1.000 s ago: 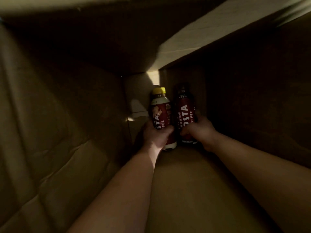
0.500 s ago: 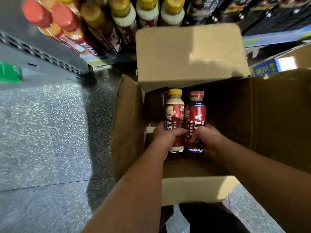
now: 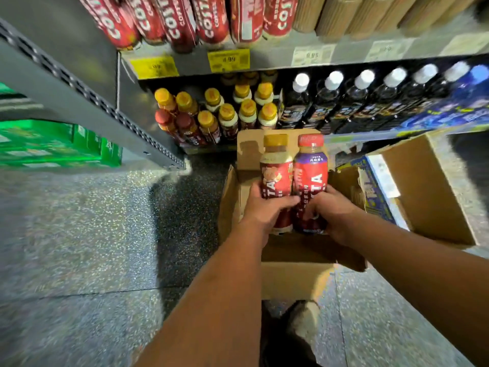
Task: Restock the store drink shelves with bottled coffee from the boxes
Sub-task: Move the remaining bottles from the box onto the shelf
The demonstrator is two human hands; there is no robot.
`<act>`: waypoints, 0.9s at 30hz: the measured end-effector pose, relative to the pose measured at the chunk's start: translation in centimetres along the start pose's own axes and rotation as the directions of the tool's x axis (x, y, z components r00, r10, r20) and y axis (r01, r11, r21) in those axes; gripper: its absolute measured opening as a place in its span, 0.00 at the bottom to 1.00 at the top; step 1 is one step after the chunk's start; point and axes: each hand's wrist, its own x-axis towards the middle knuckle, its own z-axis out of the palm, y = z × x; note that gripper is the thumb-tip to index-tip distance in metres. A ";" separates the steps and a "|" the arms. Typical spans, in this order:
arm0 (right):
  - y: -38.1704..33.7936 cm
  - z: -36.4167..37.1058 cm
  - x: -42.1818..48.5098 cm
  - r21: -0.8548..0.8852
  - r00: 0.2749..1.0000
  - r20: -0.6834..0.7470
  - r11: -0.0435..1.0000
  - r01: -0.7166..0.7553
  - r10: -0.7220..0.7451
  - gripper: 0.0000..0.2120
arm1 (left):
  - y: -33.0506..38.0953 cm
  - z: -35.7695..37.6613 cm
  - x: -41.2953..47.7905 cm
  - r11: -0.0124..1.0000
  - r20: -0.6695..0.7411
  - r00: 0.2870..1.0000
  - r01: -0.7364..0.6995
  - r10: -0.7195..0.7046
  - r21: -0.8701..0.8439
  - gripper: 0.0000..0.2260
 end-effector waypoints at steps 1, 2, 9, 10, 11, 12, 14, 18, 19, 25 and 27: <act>-0.9 -0.4 -1.4 -0.005 1.000 0.002 0.999 0.031 -0.031 0.34 | 0.7 0.5 -1.1 0.999 -0.003 0.999 -0.033 0.033 -0.004 0.30; -1.8 -0.8 -2.8 -0.005 0.998 0.017 0.998 0.062 -0.062 0.32 | 1.4 0.9 -2.2 0.998 -0.004 0.998 -0.064 0.064 0.002 0.32; -9.2 -3.5 -12.5 -0.009 0.953 0.159 0.965 0.262 -0.257 0.23 | 9.1 3.6 -10.3 0.968 -0.035 0.968 -0.250 0.250 0.021 0.36; -10.4 -3.9 -14.0 -0.012 0.938 0.178 0.952 0.306 -0.299 0.21 | 10.5 4.0 -11.4 0.961 -0.039 0.960 -0.276 0.277 0.016 0.37; -11.6 -4.2 -15.4 -0.012 0.921 0.194 0.938 0.346 -0.337 0.19 | 11.8 4.4 -12.5 0.953 -0.039 0.952 -0.303 0.303 0.013 0.38; -12.9 -4.5 -16.9 -0.019 0.904 0.206 0.922 0.387 -0.375 0.18 | 13.1 4.8 -13.6 0.944 -0.038 0.943 -0.330 0.330 0.007 0.36; -15.3 -5.1 -19.8 -0.034 0.878 0.196 0.892 0.451 -0.437 0.19 | 15.9 5.6 -16.2 0.918 -0.022 0.918 -0.397 0.397 0.009 0.30; -19.7 -6.1 -25.7 0.017 0.822 0.194 0.840 0.543 -0.536 0.18 | 21.0 7.1 -21.3 0.839 0.007 0.840 -0.543 0.543 -0.033 0.22; -20.7 -6.4 -27.4 0.001 0.804 0.187 0.818 0.575 -0.565 0.19 | 22.2 7.5 -22.7 0.815 0.004 0.816 -0.578 0.578 -0.048 0.20; -26.1 -8.6 -36.1 -0.017 0.714 0.203 0.726 0.687 -0.671 0.19 | 28.3 9.5 -30.3 0.734 -0.003 0.734 -0.679 0.679 -0.017 0.28; -27.8 -9.3 -38.9 -0.043 0.674 0.196 0.680 0.732 -0.713 0.18 | 30.2 10.3 -33.1 0.694 -0.003 0.694 -0.720 0.720 -0.020 0.26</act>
